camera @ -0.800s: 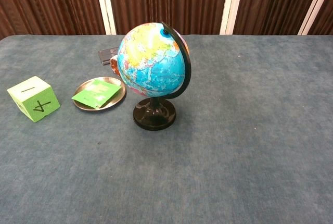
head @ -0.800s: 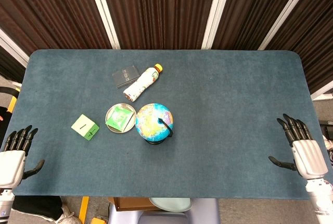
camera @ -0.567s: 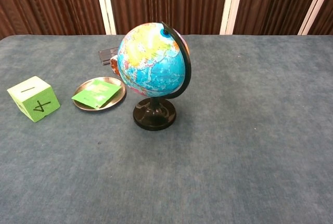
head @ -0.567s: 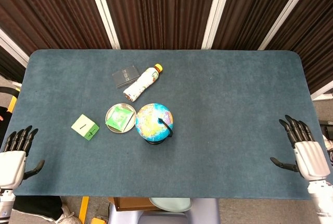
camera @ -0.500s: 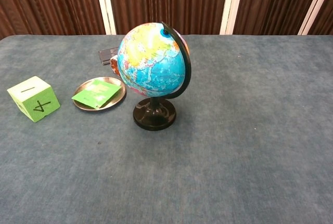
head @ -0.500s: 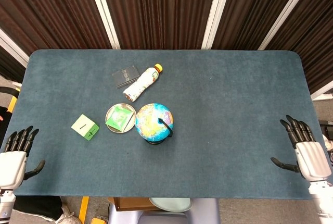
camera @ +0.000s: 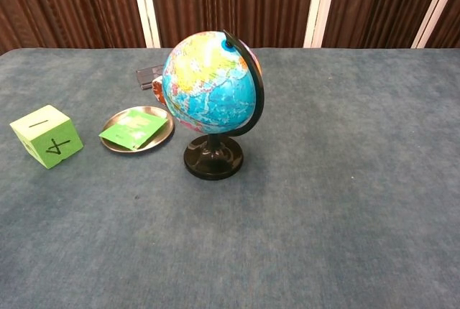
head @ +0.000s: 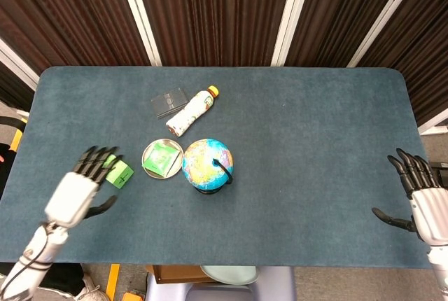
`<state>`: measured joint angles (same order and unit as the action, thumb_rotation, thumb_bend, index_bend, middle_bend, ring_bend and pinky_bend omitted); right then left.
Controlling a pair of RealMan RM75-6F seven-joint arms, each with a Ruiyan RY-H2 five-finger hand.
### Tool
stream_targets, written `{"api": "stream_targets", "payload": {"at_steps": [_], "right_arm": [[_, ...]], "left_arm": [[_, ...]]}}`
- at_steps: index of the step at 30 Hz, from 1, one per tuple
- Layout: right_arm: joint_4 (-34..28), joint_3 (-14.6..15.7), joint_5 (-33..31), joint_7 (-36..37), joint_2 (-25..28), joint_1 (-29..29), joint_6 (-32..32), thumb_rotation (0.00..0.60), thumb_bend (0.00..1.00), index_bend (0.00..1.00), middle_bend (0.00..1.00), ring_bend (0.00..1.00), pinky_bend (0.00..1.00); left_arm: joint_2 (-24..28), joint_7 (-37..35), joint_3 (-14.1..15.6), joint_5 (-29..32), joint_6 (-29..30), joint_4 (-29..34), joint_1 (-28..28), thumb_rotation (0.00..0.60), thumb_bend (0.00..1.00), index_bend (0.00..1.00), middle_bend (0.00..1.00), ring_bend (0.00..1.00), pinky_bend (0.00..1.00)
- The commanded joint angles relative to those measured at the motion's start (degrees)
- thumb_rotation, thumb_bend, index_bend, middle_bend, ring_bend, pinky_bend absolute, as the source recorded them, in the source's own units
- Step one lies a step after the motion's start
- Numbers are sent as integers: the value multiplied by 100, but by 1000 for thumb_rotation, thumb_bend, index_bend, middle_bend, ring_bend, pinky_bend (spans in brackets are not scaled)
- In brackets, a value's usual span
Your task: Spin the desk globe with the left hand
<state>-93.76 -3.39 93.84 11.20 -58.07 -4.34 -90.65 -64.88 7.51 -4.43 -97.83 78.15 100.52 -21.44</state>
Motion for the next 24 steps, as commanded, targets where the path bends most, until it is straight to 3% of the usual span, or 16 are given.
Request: {"api": "stream_targets", "payload": {"at_steps": [1, 6, 12, 24], "right_arm": [[-19, -6, 20, -20, 11, -42, 48, 600, 156, 0, 66, 0, 135], [-44, -12, 26, -23, 11, -121, 153, 600, 156, 0, 66, 0, 135], [-41, -38, -38, -23, 24, -160, 206, 600, 156, 0, 66, 0, 135], [20, -60, -114, 52, 41, -195, 241, 600, 156, 0, 66, 0, 135]], "left_arm": [[-378, -36, -427, -215, -793, 207, -832, 600, 294, 0, 0, 0, 0], [-851, 104, -812, 69, -1551, 258, -1602, 600, 289, 0, 0, 0, 0], [-1360, 642, -1063, 617, -2183, 238, -2193, 600, 287, 0, 0, 0, 0], [-2206, 1808, -1365, 1922, -2697, -107, -2973, 600, 284, 0, 0, 0, 0]]}}
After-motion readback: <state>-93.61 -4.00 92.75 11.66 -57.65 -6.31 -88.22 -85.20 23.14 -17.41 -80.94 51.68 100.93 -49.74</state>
